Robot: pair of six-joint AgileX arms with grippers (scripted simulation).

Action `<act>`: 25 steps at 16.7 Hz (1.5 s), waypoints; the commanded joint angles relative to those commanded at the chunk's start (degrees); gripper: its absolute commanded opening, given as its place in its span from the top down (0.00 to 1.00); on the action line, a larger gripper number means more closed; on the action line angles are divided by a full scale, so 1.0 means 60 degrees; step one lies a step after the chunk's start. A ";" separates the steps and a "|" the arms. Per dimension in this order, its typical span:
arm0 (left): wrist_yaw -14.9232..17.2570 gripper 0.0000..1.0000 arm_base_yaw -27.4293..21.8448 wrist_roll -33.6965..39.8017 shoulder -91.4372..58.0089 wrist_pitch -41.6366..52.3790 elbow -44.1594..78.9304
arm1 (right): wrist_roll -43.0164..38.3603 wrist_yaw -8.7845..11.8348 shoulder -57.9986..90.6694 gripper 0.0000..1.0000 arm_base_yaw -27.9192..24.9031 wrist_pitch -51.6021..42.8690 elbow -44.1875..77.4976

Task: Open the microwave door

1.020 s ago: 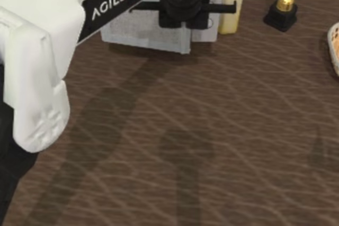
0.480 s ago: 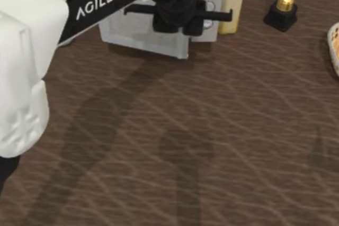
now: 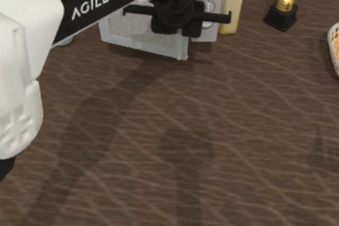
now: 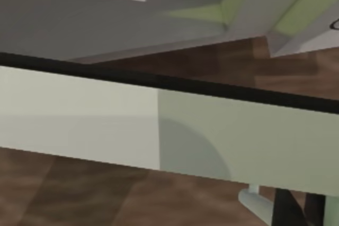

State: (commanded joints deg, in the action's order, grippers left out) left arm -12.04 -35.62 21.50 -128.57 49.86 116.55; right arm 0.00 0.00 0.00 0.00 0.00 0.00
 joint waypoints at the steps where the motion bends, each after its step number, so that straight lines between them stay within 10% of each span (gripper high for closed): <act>1: 0.0000 1.00 0.0000 0.0000 0.0000 0.0000 0.0000 | 0.0000 0.0000 0.0000 0.00 0.0000 0.0000 0.0000; 25: 0.0295 1.00 0.0071 -0.0595 0.0552 -0.0454 -0.0987 | 0.0000 0.0000 0.0000 0.00 0.0000 0.0000 0.0000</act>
State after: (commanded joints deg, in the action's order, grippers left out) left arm -10.27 -35.19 17.92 -125.26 47.13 110.62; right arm 0.00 0.00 0.00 0.00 0.00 0.00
